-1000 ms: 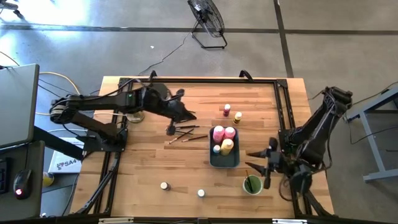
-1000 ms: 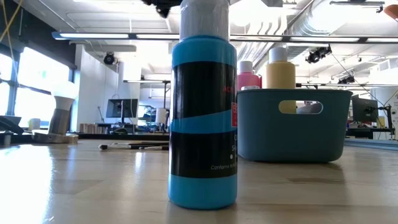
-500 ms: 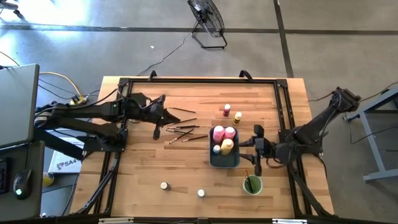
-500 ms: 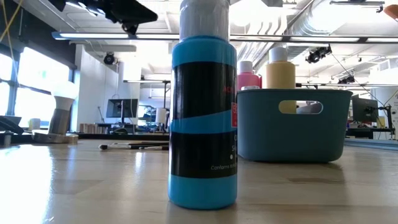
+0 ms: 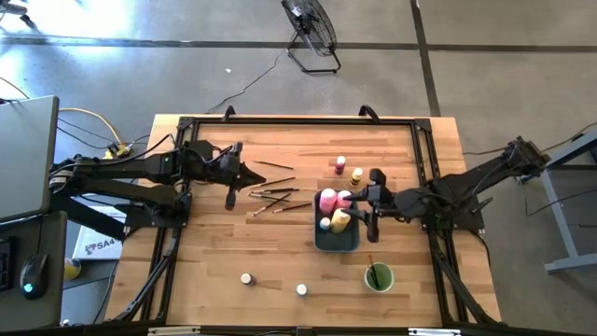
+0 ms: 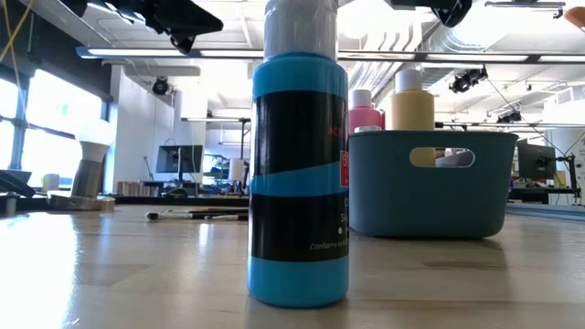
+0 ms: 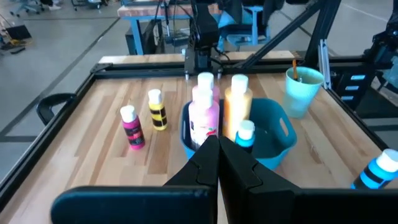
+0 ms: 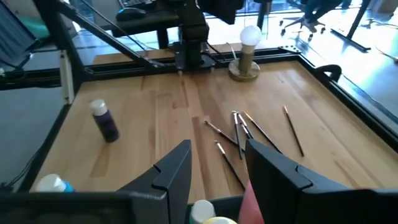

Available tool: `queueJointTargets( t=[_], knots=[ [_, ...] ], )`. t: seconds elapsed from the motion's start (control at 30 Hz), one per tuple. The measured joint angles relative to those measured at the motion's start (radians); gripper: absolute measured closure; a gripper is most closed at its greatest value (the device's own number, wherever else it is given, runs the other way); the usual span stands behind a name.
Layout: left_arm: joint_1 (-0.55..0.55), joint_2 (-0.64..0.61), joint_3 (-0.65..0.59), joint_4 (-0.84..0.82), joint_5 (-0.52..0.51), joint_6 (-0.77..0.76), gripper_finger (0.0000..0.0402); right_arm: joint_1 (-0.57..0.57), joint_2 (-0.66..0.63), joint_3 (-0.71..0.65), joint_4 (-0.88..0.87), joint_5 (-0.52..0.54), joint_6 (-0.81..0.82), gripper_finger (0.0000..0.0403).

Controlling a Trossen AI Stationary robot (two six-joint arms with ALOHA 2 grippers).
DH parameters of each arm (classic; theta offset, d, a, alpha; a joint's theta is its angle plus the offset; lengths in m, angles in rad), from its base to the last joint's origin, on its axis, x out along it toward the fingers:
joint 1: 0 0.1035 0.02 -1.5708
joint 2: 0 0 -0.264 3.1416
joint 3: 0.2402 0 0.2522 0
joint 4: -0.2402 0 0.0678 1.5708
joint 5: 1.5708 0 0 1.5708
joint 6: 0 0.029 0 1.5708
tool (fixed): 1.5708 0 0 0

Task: Pick & Place Paint Supplies
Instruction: Put the black and gold paint brush into the green cup

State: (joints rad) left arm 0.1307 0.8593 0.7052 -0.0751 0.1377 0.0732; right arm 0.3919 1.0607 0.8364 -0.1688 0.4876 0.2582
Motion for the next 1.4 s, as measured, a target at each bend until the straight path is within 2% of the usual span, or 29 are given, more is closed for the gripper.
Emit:
queueJointTargets(
  t=[0.17, 0.27, 0.47, 0.67, 0.73, 1.13, 1.4],
  knots=[
    [0.000, 0.000, 0.000, -0.017, -0.003, 0.005, 0.0402, -0.025, 0.000, 0.000, -0.002, 0.000, 0.001, 0.0259],
    [0.000, 0.000, 0.000, -0.030, -0.047, 0.006, 0.0402, -0.027, 0.000, 0.000, -0.009, -0.001, 0.001, 0.0259],
    [0.000, 0.000, 0.000, -0.041, -0.295, 0.016, 0.0402, -0.027, 0.000, 0.000, -0.036, -0.001, 0.007, 0.0259],
    [0.000, 0.000, 0.000, -0.048, -0.580, 0.113, 0.0402, -0.033, 0.000, 0.000, -0.037, 0.007, 0.006, 0.0259],
    [0.001, 0.000, 0.000, -0.055, -0.634, 0.114, 0.0402, -0.041, 0.000, 0.000, -0.038, 0.007, 0.006, 0.0259],
    [0.000, 0.000, 0.000, -0.063, -0.641, 0.102, 0.0400, -0.067, 0.000, 0.000, -0.054, 0.006, 0.007, 0.0259],
    [0.000, 0.000, 0.000, -0.062, -0.619, 0.118, 0.0400, -0.067, 0.000, 0.000, -0.069, -0.053, 0.007, 0.0259]
  ],
)
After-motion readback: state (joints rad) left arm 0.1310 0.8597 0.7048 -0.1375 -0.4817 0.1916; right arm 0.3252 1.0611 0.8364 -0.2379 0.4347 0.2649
